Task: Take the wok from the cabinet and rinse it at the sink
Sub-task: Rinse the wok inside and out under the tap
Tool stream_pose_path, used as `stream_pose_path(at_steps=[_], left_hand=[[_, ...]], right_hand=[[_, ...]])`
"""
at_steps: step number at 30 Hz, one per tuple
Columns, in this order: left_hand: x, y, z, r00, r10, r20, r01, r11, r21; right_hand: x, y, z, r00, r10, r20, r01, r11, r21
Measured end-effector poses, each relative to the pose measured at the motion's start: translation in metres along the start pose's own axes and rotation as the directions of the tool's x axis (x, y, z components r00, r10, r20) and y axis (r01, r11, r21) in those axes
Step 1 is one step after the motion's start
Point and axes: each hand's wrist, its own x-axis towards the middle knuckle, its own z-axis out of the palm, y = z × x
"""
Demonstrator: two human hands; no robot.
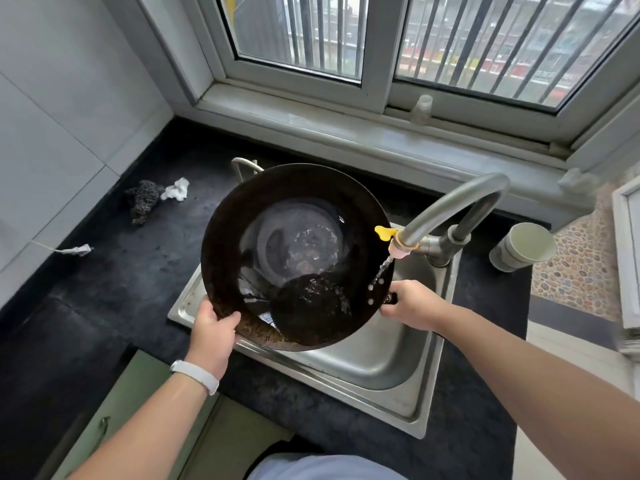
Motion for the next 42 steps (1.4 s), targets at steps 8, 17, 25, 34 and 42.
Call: stream_pose_path(at_steps=[8, 17, 25, 34, 42], left_hand=[[-0.016, -0.002, -0.026, 1.000, 0.010, -0.018, -0.010, 1.000, 0.001], [-0.026, -0.002, -0.031, 1.000, 0.001, 0.005, -0.001, 0.997, 0.071], [-0.031, -0.005, -0.028, 0.999, 0.009, 0.044, -0.017, 0.983, 0.184], [-0.030, 0.003, -0.025, 0.992, 0.060, 0.111, -0.081, 0.977, 0.195], [-0.022, 0.002, -0.027, 0.981, 0.039, 0.189, -0.074, 0.981, 0.181]], right_hand=[[0.007, -0.004, 0.018, 1.000, -0.014, 0.024, 0.015, 1.000, -0.022], [-0.014, -0.003, 0.029, 0.989, 0.102, 0.108, -0.109, 0.992, 0.063], [-0.044, 0.009, 0.040, 0.968, 0.180, 0.173, -0.205, 0.969, 0.138], [-0.085, -0.002, 0.039, 0.952, 0.214, 0.218, -0.233, 0.970, 0.064], [-0.104, -0.012, 0.048, 0.925, 0.285, 0.253, -0.299, 0.954, 0.020]])
